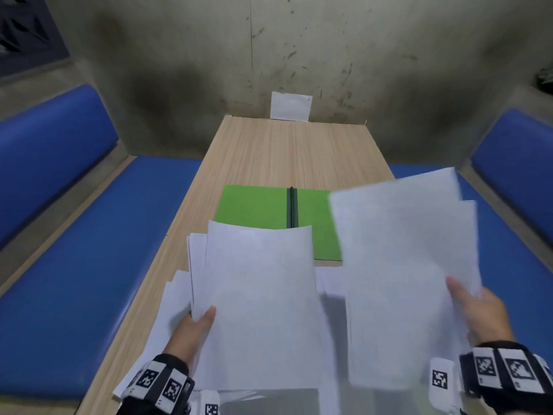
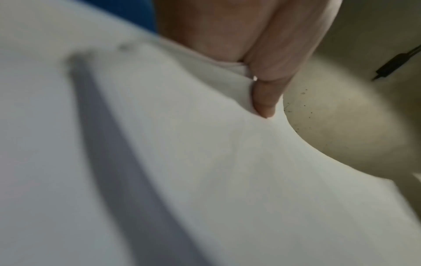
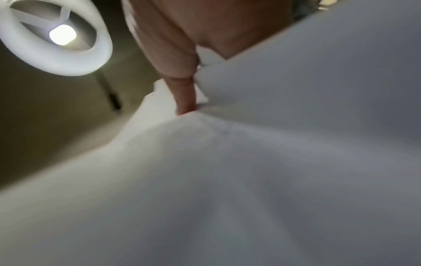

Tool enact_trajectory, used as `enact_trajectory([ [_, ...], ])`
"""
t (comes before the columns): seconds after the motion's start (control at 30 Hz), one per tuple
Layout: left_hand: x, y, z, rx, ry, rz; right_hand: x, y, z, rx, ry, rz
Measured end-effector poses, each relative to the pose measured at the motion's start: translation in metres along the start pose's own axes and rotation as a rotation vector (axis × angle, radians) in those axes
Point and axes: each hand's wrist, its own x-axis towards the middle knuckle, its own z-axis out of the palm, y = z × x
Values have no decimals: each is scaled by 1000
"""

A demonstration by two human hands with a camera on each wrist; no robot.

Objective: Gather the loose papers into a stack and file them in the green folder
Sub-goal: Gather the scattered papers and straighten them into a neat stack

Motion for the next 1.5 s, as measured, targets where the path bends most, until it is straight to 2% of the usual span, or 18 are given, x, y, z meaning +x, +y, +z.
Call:
enact_trajectory([
  [0.07, -3, 1, 1, -28, -1, 7, 3, 4, 0, 177, -52, 29],
  [0.17, -6, 1, 11, -35, -20, 11, -14, 7, 25, 364, -280, 151],
  [0.3, -10, 2, 29, -15, -34, -4, -47, 21, 72, 315, -465, 258],
  [0.4, -17, 5, 38, -24, -101, 3, -61, 39, 95, 270, -527, 368],
  [0.5, -24, 10, 43, -29, -176, 52, -70, 49, 106, 233, -566, 419],
  [0.63, -25, 6, 39, -72, -169, 49, -78, 49, 110, 143, -774, 441],
  [0.7, -25, 1, 36, -89, -167, 74, -78, 49, 112, 91, -772, 418],
  [0.77, -28, 5, 39, -31, -152, 189, -78, 42, 114, 94, -713, 351],
  [0.87, -36, 24, 44, 54, -84, 289, -79, 23, 116, 155, -629, 182],
  [0.97, -42, 43, 42, -2, -47, 346, -86, -5, 110, 239, -622, 33],
  [1.1, -53, 62, 38, -19, -157, 477, -91, -23, 100, 226, -678, -138],
  [1.27, -51, 64, 35, 71, -164, 611, -89, -22, 102, 211, -652, -161],
  [1.4, -58, 66, 37, 37, -208, 722, -92, -25, 106, 214, -656, -221],
  [1.5, -63, 72, 41, -29, -139, 783, -97, -33, 108, 251, -655, -260],
])
